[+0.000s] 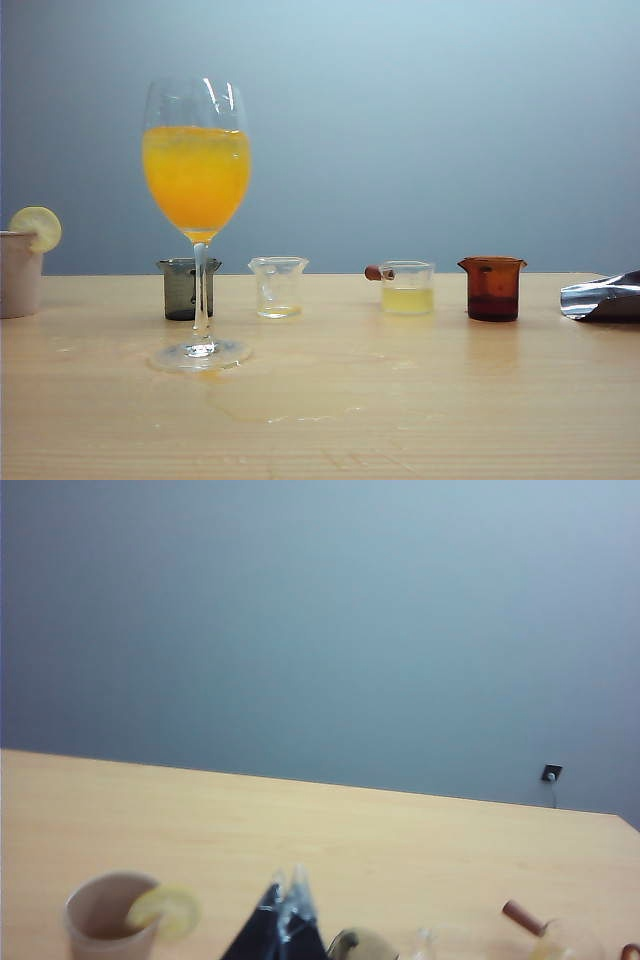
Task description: Pick up the third measuring cup from the left, pour the pineapple juice inside into the goblet, and finally put the measuring cup back in its original place.
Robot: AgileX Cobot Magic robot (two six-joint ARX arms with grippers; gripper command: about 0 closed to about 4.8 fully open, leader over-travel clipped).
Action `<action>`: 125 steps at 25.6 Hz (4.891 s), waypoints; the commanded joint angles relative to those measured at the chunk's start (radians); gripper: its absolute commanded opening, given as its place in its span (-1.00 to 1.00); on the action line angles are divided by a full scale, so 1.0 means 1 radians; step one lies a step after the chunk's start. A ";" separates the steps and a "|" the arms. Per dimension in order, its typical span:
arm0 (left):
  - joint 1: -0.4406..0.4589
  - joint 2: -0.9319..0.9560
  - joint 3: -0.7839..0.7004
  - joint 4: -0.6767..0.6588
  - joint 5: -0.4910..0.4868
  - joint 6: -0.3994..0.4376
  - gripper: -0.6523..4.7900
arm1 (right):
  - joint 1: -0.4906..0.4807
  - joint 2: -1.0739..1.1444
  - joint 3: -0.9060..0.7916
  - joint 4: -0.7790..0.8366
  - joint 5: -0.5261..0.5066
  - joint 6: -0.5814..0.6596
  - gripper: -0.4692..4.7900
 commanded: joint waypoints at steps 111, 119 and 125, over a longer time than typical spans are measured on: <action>-0.437 0.411 0.291 -0.327 0.134 0.143 -0.78 | 0.243 1.360 0.498 0.743 -0.103 -0.092 -0.42; -0.437 0.433 0.291 -0.339 0.090 0.132 -0.78 | 0.307 1.186 0.517 0.532 -0.114 -0.170 -0.42; -0.444 0.456 0.291 -0.335 0.076 0.090 -0.78 | 0.369 1.100 0.556 0.430 -0.116 -0.203 -0.42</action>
